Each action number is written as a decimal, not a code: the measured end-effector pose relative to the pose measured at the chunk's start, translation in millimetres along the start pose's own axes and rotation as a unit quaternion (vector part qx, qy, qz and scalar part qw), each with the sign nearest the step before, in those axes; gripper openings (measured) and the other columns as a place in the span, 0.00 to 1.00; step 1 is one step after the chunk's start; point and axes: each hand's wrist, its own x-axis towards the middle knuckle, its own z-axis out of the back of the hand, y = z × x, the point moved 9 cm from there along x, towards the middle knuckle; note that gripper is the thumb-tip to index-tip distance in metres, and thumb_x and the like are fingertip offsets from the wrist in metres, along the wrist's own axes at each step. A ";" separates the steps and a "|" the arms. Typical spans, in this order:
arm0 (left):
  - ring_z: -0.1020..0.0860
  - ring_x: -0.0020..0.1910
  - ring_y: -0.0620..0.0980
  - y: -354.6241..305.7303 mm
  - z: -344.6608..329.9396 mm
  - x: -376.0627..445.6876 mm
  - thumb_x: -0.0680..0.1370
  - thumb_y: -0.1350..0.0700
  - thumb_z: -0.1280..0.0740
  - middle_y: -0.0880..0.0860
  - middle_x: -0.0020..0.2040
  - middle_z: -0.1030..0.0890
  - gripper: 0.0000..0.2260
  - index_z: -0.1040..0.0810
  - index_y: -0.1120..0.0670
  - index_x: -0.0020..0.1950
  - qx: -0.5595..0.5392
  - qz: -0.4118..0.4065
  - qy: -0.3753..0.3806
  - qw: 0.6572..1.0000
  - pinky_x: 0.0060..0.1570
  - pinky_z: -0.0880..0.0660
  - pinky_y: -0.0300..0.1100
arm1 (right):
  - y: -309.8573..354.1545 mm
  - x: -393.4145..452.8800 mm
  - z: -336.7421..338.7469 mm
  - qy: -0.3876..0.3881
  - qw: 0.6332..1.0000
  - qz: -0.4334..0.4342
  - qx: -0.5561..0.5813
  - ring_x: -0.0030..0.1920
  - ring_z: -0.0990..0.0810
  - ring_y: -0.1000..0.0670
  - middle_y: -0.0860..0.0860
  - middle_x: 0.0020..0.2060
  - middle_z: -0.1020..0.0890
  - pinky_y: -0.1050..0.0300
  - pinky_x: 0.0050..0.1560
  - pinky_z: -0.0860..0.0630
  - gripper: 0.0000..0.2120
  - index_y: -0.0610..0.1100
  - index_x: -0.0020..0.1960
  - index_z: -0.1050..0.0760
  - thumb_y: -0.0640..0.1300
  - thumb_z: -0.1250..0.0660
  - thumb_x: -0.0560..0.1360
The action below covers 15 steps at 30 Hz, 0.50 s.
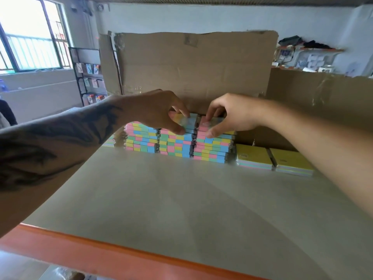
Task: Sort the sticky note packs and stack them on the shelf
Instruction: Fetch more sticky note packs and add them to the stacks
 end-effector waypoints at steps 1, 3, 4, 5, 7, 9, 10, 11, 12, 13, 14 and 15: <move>0.22 0.58 0.48 -0.6 -0.1 -0.5 0.73 0.40 0.24 0.41 0.65 0.21 0.23 0.20 0.42 0.67 0.001 0.002 0.002 1.000 0.54 0.27 0.42 | 0.3 -0.4 0.1 -0.001 1.000 0.001 0.004 0.54 0.21 0.52 0.56 0.54 0.22 0.51 0.54 0.22 0.22 0.57 0.56 0.21 0.63 0.20 0.66; 0.23 0.58 0.47 -2.1 -0.3 -1.6 0.74 0.40 0.25 0.41 0.65 0.21 0.22 0.21 0.42 0.67 0.001 0.004 0.008 1.000 0.54 0.27 0.41 | 1.1 -0.8 0.4 -0.006 1.000 0.003 0.007 0.54 0.21 0.52 0.57 0.53 0.22 0.53 0.51 0.24 0.23 0.57 0.56 0.21 0.64 0.20 0.66; 0.23 0.58 0.47 -2.9 -0.7 -1.8 0.74 0.40 0.25 0.41 0.65 0.21 0.22 0.21 0.42 0.67 0.002 0.004 0.010 1.000 0.55 0.27 0.41 | 1.5 -1.0 0.4 -0.007 1.000 0.004 0.007 0.54 0.21 0.52 0.57 0.53 0.22 0.54 0.50 0.24 0.23 0.57 0.56 0.21 0.64 0.21 0.66; 0.23 0.58 0.47 -3.7 -0.8 -1.9 0.74 0.40 0.25 0.42 0.66 0.21 0.22 0.21 0.41 0.67 0.004 0.004 0.011 1.000 0.56 0.27 0.42 | 1.6 -1.2 -0.1 -0.006 1.000 0.005 0.005 0.53 0.21 0.52 0.57 0.54 0.22 0.54 0.50 0.25 0.23 0.57 0.57 0.22 0.64 0.21 0.66; 0.24 0.59 0.47 -4.3 -0.1 -2.3 0.74 0.40 0.26 0.42 0.66 0.21 0.22 0.21 0.41 0.67 0.009 0.008 0.009 1.000 0.58 0.27 0.43 | 1.5 -2.1 -1.4 -0.003 1.000 0.002 0.002 0.54 0.22 0.52 0.57 0.55 0.23 0.54 0.50 0.25 0.24 0.57 0.57 0.22 0.65 0.21 0.66; 0.24 0.60 0.47 -4.6 0.8 -3.2 0.74 0.39 0.26 0.41 0.66 0.22 0.22 0.22 0.41 0.67 0.007 0.017 0.011 1.000 0.59 0.28 0.44 | 2.0 -4.8 -2.0 -0.007 1.000 0.001 0.007 0.58 0.22 0.52 0.57 0.57 0.22 0.53 0.51 0.25 0.25 0.57 0.57 0.22 0.66 0.21 0.66; 0.24 0.59 0.47 -5.3 1.9 -4.0 0.74 0.39 0.26 0.42 0.67 0.22 0.22 0.22 0.41 0.67 0.006 0.020 0.012 1.000 0.60 0.28 0.46 | 2.4 -6.6 -1.2 -0.015 1.000 0.004 0.012 0.59 0.23 0.52 0.57 0.58 0.22 0.53 0.54 0.24 0.25 0.57 0.57 0.22 0.66 0.21 0.66; 0.23 0.58 0.46 -7.7 4.1 -5.5 0.74 0.38 0.26 0.41 0.67 0.22 0.23 0.22 0.40 0.67 0.005 0.020 0.009 1.000 0.61 0.27 0.47 | 2.7 -9.4 0.5 -0.027 1.000 0.006 0.015 0.60 0.23 0.52 0.57 0.59 0.22 0.52 0.56 0.24 0.25 0.56 0.58 0.23 0.66 0.22 0.67; 0.22 0.54 0.44 -11.1 7.3 -7.8 0.74 0.38 0.26 0.41 0.66 0.21 0.22 0.22 0.40 0.67 0.003 0.018 0.001 1.000 0.60 0.27 0.47 | 2.2 -13.6 3.1 -0.042 0.999 0.007 0.017 0.60 0.23 0.52 0.57 0.59 0.22 0.51 0.58 0.24 0.25 0.55 0.59 0.23 0.66 0.23 0.69; 0.21 0.49 0.40 -14.9 11.3 -10.3 0.74 0.39 0.26 0.41 0.64 0.21 0.22 0.22 0.40 0.67 -0.002 0.016 -0.011 1.000 0.57 0.27 0.45 | 0.5 -19.4 6.9 -0.060 0.998 0.008 0.019 0.60 0.23 0.51 0.56 0.60 0.22 0.50 0.59 0.24 0.24 0.54 0.60 0.23 0.65 0.24 0.70; 0.21 0.45 0.39 -21.2 15.4 -12.5 0.74 0.39 0.26 0.40 0.63 0.21 0.21 0.21 0.39 0.66 -0.008 0.013 -0.028 0.999 0.54 0.28 0.44 | -3.1 -26.6 11.0 -0.080 0.997 0.011 0.021 0.60 0.23 0.51 0.55 0.60 0.22 0.50 0.59 0.24 0.23 0.54 0.60 0.23 0.64 0.25 0.72; 0.21 0.46 0.40 -29.2 19.2 -14.4 0.74 0.38 0.27 0.40 0.62 0.21 0.20 0.21 0.39 0.65 -0.012 0.009 -0.047 0.999 0.54 0.29 0.44 | -7.2 -36.2 15.2 -0.099 0.995 0.018 0.024 0.59 0.23 0.51 0.54 0.60 0.21 0.50 0.59 0.24 0.21 0.53 0.60 0.22 0.63 0.25 0.73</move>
